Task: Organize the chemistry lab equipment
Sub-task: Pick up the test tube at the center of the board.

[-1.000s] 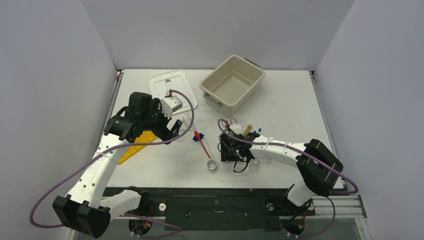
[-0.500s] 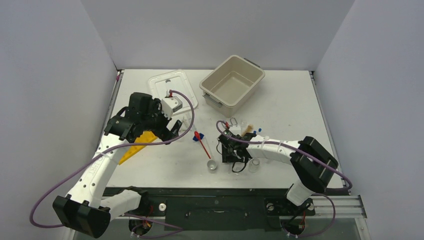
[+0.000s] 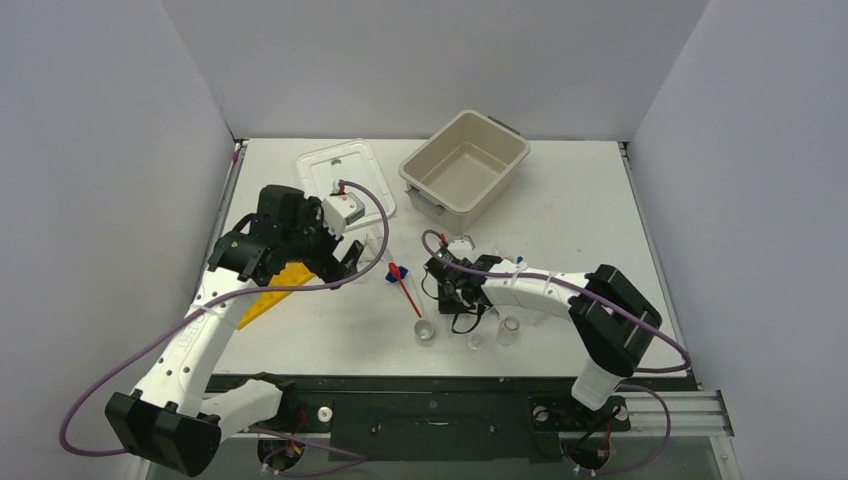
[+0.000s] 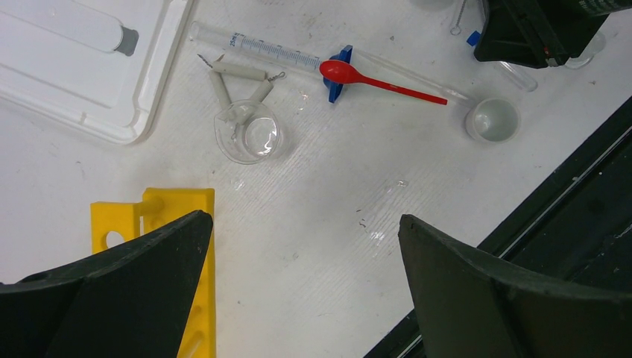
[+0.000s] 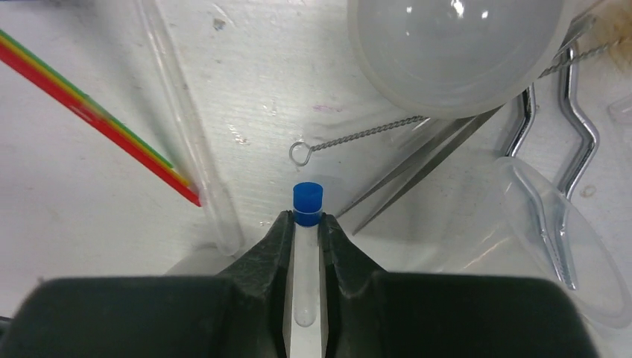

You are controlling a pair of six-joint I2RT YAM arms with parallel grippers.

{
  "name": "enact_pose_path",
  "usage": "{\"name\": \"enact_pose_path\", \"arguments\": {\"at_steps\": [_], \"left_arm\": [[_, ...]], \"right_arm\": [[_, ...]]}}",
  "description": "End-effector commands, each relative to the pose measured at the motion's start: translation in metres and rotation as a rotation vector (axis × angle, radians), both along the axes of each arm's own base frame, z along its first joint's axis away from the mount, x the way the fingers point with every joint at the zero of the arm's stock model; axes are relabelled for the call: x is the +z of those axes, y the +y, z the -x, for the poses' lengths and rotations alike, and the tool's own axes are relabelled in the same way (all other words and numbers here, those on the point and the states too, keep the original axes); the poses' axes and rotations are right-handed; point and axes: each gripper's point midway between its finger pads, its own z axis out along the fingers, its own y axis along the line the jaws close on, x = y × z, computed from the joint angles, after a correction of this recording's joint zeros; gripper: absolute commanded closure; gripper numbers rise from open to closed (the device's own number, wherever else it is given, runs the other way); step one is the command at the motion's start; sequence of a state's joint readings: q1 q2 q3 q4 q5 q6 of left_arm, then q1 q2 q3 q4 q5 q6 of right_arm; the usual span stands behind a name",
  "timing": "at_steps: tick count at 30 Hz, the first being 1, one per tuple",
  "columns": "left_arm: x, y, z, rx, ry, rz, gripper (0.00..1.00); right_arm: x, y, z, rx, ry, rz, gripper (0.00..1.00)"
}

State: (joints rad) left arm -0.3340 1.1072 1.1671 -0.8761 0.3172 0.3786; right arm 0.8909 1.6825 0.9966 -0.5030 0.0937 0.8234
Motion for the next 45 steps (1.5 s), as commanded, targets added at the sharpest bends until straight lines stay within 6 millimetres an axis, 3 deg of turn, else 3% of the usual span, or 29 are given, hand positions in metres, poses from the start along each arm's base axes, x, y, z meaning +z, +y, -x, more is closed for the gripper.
{"name": "enact_pose_path", "arguments": {"at_steps": [1, 5, 9, 16, 20, 27, 32, 37, 42, 45], "left_arm": [[0.011, -0.003, 0.002, -0.022, -0.037, 0.022, 0.03], [0.016, -0.007, 0.004, -0.025, -0.034, 0.048, 0.03], [0.025, -0.017, 0.008, -0.046, -0.028, 0.112, 0.03], [0.046, -0.055, 0.023, -0.143, 0.037, 0.340, 0.03], [0.060, -0.068, 0.030, -0.187, 0.066, 0.434, 0.04], [0.083, -0.082, 0.042, -0.255, 0.067, 0.568, 0.03], [0.078, -0.083, 0.041, -0.253, 0.087, 0.576, 0.03], [0.075, -0.081, 0.041, -0.250, 0.079, 0.564, 0.18], [0.073, -0.074, 0.034, -0.225, 0.033, 0.516, 0.49], [0.073, -0.071, 0.030, -0.217, 0.010, 0.499, 0.51]], "right_arm": [[0.035, 0.010, -0.019, -0.011, -0.077, -0.030, 1.00], [0.076, 0.014, -0.028, -0.020, -0.145, -0.087, 1.00], [0.135, 0.028, -0.035, -0.006, -0.245, -0.213, 1.00], [0.245, 0.057, -0.055, -0.046, -0.572, -0.501, 1.00], [0.286, 0.070, -0.055, -0.096, -0.699, -0.615, 1.00], [0.321, 0.096, -0.036, -0.129, -0.803, -0.703, 1.00], [0.334, 0.111, -0.025, -0.126, -0.830, -0.751, 1.00], [0.337, 0.123, -0.020, -0.104, -0.826, -0.769, 1.00], [0.336, 0.128, -0.017, -0.079, -0.822, -0.767, 1.00], [0.333, 0.133, -0.015, -0.053, -0.811, -0.768, 1.00]]}}
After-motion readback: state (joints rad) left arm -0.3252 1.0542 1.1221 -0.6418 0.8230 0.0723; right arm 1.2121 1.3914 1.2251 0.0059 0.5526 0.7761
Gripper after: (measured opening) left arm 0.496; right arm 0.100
